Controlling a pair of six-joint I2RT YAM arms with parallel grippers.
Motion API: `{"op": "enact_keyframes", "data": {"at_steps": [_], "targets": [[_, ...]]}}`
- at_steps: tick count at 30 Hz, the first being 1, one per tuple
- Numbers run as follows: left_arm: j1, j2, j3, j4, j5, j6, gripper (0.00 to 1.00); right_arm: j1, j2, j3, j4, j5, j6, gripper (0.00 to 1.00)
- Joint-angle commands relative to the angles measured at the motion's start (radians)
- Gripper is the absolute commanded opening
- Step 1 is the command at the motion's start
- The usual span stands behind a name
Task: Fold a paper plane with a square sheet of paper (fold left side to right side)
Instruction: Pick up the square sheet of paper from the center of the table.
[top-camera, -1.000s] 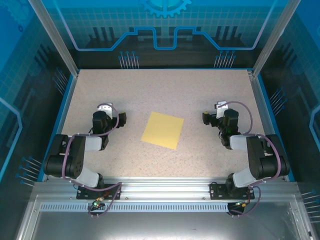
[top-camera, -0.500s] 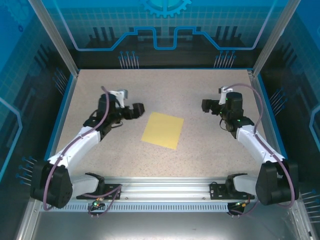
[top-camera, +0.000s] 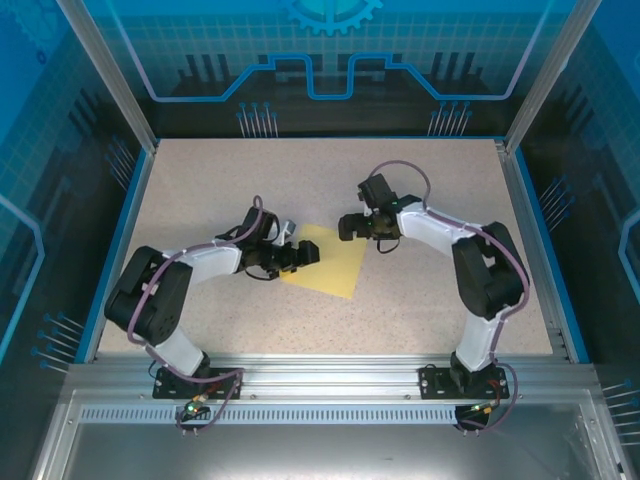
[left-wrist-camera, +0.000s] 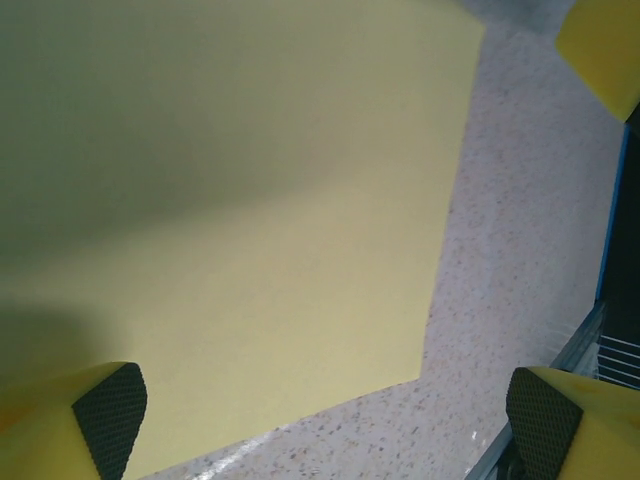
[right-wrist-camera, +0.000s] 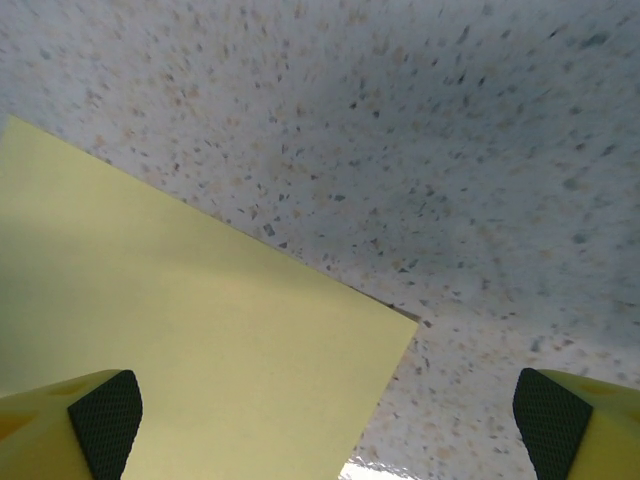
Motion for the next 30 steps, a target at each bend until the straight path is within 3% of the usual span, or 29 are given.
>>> {"op": "enact_keyframes", "data": {"at_steps": [1,11,18,25,30], "targets": [[-0.014,0.026,0.037,-0.015,0.033,-0.021,0.97,0.037,0.061,0.075,-0.1,0.032,0.024,0.99],[-0.022,0.086,0.082,-0.125,-0.033,0.012,0.97,0.079,0.148,0.08,-0.107,-0.024,0.065,1.0],[-0.028,0.101,0.083,-0.11,-0.038,0.007,0.97,0.133,0.136,0.051,-0.079,-0.123,0.055,0.96],[-0.037,0.107,0.09,-0.093,-0.036,-0.001,0.97,0.143,0.133,0.048,-0.076,-0.191,0.025,0.83],[-0.037,0.075,0.086,-0.078,-0.031,-0.003,0.97,0.14,0.13,0.046,-0.071,-0.219,0.0,0.6]]}}
